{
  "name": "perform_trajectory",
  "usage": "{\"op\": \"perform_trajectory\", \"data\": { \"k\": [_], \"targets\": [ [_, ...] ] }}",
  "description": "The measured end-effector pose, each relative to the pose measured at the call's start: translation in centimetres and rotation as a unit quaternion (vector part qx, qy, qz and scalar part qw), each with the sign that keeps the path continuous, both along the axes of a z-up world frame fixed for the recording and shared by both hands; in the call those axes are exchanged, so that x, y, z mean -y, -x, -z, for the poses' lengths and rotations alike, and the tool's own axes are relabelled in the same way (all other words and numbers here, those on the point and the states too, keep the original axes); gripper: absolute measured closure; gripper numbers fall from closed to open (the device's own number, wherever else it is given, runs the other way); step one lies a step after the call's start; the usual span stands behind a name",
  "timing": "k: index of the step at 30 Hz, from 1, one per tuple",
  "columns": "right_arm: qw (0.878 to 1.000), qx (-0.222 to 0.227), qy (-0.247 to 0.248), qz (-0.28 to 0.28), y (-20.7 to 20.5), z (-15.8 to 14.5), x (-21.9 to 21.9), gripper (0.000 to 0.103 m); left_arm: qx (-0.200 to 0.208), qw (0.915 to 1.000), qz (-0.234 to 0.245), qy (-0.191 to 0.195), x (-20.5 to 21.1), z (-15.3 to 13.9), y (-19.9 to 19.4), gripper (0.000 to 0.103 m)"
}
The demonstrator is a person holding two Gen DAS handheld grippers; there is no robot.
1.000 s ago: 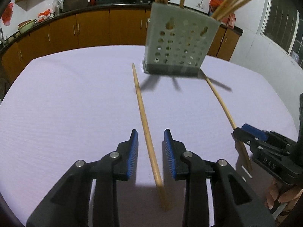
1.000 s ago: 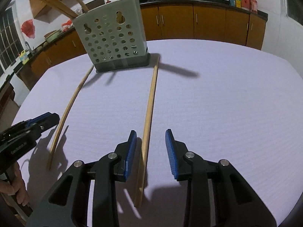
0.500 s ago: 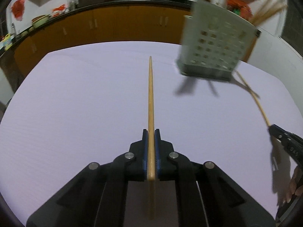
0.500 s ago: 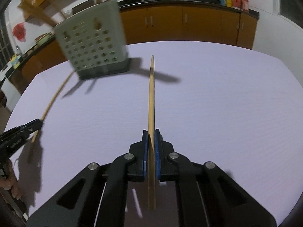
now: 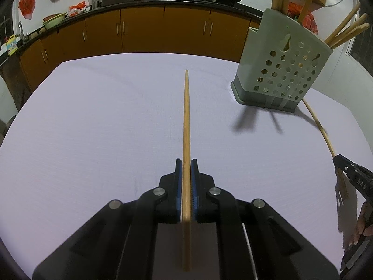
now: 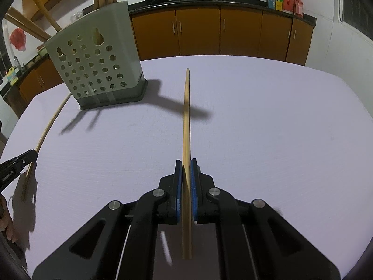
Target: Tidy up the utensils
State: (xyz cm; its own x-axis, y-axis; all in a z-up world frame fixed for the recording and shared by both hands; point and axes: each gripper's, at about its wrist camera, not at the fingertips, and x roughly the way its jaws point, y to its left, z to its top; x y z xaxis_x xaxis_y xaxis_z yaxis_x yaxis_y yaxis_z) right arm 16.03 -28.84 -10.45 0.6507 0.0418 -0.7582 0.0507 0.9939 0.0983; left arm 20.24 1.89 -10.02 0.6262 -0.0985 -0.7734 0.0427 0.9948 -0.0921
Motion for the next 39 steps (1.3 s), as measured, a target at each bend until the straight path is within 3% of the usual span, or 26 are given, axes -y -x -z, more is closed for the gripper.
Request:
{"op": "perform_trajectory", "data": {
  "k": [7, 39],
  "targets": [
    [1.000, -0.001, 0.006, 0.000, -0.23, 0.08, -0.30, 0.095, -0.001, 0.9998, -0.001, 0.018, -0.09, 0.29, -0.27, 0.093],
    [1.000, 0.000, 0.005, 0.001, -0.25, 0.11, -0.32, 0.094, 0.000, 0.9999, -0.001, 0.017, 0.17, 0.42, -0.42, 0.093]
  ]
}}
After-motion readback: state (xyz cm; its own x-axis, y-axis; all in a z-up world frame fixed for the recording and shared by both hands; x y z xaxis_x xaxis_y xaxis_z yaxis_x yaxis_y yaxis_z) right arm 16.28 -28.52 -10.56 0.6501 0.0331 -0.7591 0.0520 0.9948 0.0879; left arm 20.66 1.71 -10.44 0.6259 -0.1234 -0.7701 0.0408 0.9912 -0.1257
